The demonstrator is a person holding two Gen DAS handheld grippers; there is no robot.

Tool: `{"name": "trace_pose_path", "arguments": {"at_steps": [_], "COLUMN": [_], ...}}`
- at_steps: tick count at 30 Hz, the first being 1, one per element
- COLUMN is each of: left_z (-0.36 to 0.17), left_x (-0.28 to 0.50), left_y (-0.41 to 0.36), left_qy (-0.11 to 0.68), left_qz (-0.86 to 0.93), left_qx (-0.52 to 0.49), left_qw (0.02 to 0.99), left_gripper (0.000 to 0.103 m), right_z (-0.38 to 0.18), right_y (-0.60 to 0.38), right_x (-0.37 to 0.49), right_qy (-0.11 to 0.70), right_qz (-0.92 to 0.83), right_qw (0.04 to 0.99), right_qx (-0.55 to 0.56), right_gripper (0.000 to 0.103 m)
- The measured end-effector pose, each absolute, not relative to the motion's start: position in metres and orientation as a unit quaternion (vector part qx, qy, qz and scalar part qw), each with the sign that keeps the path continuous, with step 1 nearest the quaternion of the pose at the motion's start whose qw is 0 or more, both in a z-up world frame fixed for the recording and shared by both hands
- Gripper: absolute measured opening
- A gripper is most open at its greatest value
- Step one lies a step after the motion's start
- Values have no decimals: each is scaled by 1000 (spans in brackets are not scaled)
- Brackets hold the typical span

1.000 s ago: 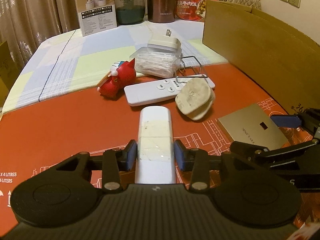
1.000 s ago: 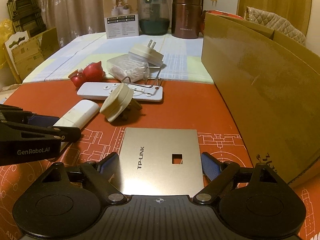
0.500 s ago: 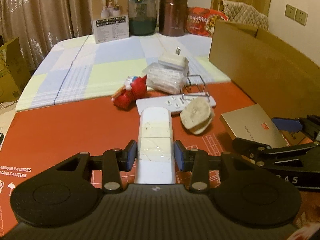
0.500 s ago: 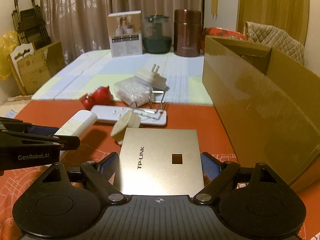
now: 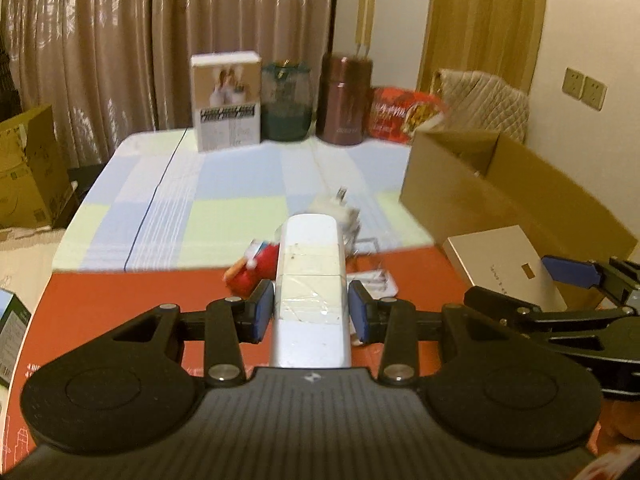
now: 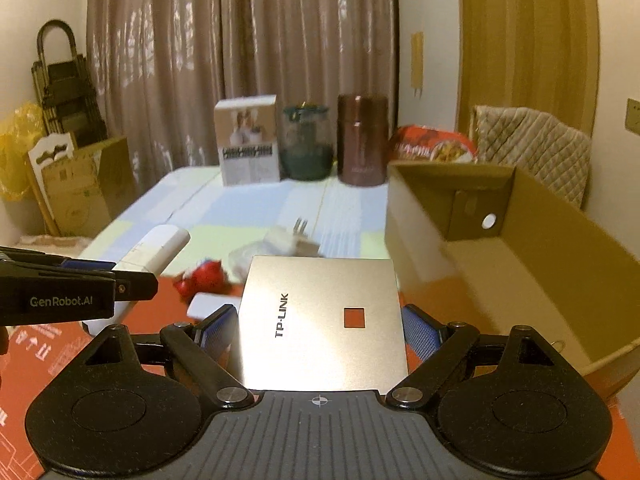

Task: Organize rigid objects
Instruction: 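Carry the white stick and gold plate up over the open cardboard box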

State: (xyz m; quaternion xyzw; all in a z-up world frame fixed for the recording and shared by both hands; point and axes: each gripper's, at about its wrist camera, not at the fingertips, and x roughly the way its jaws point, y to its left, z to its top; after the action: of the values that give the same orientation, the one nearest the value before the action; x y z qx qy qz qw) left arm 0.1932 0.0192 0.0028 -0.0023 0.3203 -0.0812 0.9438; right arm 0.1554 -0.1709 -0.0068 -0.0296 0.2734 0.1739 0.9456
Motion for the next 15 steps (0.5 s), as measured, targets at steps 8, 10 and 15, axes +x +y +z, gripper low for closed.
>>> {"name": "trace_pose_path", "arguments": {"at_steps": [8, 10, 15], "left_z": [22, 24, 28], "left_x": [189, 189, 189], "left_y": [0, -4, -15], "left_qy": [306, 304, 301], "left_qz": [-91, -94, -105], "left_qx": [-11, -12, -14], "left_qw": [948, 948, 948], "left_gripper": [35, 35, 35], "right_z": [15, 19, 26], "right_y": [-187, -190, -201], "right_x": [152, 152, 150], "right_qy": [254, 249, 244], "right_qz": [168, 166, 160], "right_qw": [952, 954, 956], "right_qx": [-20, -20, -17], "right_gripper": [85, 85, 85]}}
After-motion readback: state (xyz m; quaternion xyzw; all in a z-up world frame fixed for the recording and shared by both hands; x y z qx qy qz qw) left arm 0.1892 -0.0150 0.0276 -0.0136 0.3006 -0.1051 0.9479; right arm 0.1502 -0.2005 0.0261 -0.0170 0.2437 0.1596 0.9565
